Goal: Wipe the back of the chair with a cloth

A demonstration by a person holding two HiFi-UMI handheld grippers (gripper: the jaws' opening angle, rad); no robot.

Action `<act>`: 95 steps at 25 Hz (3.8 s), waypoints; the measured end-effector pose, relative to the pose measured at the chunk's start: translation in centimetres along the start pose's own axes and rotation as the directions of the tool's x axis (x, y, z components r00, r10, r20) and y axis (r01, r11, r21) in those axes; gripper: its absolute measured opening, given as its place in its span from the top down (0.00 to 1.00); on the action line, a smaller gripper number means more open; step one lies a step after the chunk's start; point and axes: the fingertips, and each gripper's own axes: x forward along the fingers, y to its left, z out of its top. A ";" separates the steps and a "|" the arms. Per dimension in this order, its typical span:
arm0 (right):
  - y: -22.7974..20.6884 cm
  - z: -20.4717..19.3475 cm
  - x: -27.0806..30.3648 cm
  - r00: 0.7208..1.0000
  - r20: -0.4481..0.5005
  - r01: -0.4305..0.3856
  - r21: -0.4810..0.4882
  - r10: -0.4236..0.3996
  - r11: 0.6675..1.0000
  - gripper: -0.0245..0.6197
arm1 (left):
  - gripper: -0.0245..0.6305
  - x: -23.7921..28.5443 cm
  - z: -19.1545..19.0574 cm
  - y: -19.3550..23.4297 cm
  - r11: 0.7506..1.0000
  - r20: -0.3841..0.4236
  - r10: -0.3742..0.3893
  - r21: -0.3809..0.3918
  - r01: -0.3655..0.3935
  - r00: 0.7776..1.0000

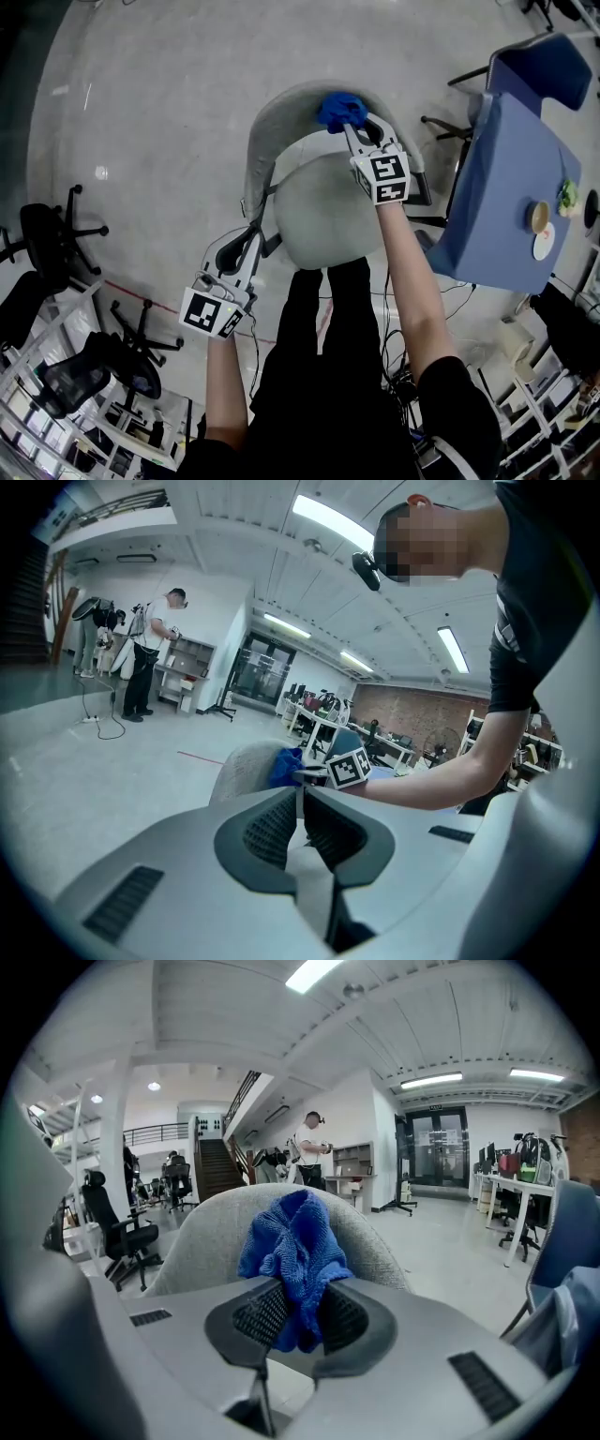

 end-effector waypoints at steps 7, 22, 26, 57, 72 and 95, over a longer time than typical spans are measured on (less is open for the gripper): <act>-2.0 -2.2 -0.9 0.999 -0.015 0.050 0.023 -0.050 0.998 0.82 | 0.90 0.2 -0.5 -0.2 1.000 -0.006 0.002 0.002 -0.002 1.000; -1.5 -4.8 1.2 0.998 -0.050 0.024 -0.005 -0.024 1.000 0.82 | 0.90 -0.4 -3.2 1.5 0.999 -0.027 0.047 -0.010 -0.047 0.999; -0.3 -5.0 2.1 0.999 -0.052 -0.003 -0.003 0.003 1.000 0.83 | 0.90 -0.5 -3.7 1.4 0.999 -0.033 0.049 -0.013 -0.049 0.998; 10.7 -6.7 6.9 0.960 -0.082 -0.275 -0.114 0.267 0.955 0.83 | 0.90 -2.0 -6.4 2.8 0.993 -0.029 0.105 -0.050 -0.106 0.994; 16.6 -8.3 6.7 0.907 -0.126 -0.417 -0.125 0.403 0.900 0.83 | 0.90 -2.8 -7.5 3.1 0.993 -0.034 0.104 -0.059 -0.106 0.994; 24.9 -15.0 4.9 0.764 -0.285 -0.636 -0.174 0.579 0.752 0.83 | 0.90 -2.1 -8.5 3.4 0.993 -0.051 0.092 -0.065 -0.095 0.994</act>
